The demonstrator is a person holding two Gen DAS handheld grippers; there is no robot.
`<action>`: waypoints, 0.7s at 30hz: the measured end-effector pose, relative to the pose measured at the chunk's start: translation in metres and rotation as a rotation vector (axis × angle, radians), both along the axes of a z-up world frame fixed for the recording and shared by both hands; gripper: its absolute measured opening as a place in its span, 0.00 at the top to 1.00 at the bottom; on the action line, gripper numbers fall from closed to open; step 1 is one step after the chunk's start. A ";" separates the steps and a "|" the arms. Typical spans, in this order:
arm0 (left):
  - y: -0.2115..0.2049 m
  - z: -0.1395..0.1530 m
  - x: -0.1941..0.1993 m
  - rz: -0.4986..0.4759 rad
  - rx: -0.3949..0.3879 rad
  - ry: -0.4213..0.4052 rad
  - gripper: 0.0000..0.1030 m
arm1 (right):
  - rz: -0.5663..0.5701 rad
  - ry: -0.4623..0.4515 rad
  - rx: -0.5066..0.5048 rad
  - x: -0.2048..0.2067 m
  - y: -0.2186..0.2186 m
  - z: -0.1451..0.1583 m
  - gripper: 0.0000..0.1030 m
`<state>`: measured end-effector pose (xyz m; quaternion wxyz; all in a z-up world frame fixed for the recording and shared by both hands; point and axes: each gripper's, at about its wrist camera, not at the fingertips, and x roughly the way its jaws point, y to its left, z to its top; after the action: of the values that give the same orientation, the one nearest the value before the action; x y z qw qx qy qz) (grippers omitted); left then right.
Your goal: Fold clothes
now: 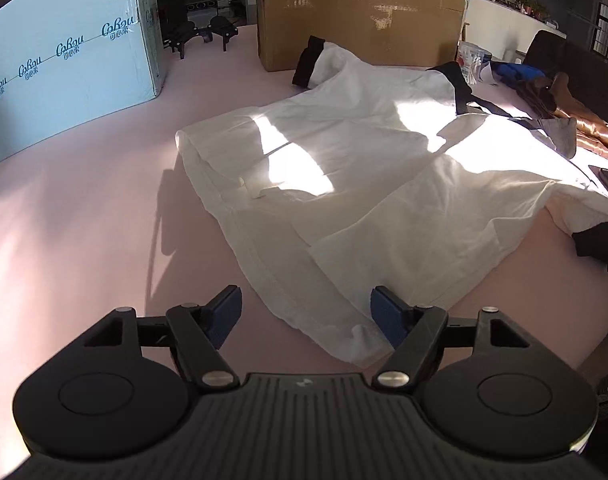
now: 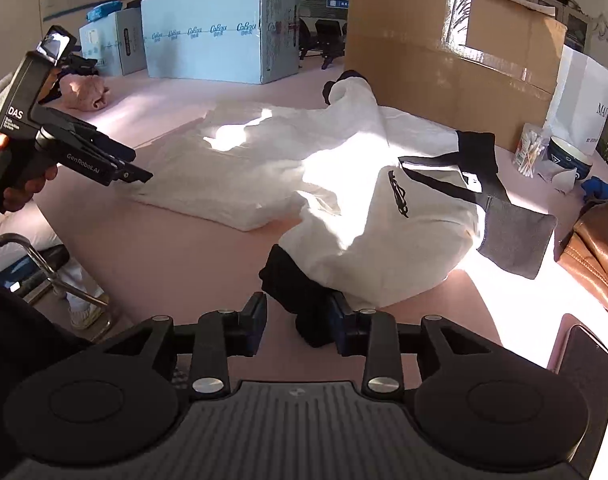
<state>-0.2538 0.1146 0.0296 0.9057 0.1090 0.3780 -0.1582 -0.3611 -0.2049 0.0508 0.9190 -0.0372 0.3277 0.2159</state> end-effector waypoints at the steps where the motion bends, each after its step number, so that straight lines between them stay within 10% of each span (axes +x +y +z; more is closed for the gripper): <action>1: -0.005 0.001 -0.003 -0.008 0.022 -0.023 0.31 | -0.015 -0.008 0.035 -0.002 -0.006 0.001 0.40; 8: -0.024 0.018 -0.018 -0.125 0.018 -0.093 0.21 | -0.077 -0.012 0.085 -0.024 -0.014 -0.010 0.35; 21: -0.008 -0.002 0.012 0.008 -0.136 0.099 0.24 | -0.068 -0.037 0.107 -0.020 -0.001 -0.026 0.38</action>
<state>-0.2416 0.1065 0.0280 0.8918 0.0379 0.4112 -0.1850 -0.3807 -0.2058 0.0251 0.9325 0.0190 0.2996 0.2008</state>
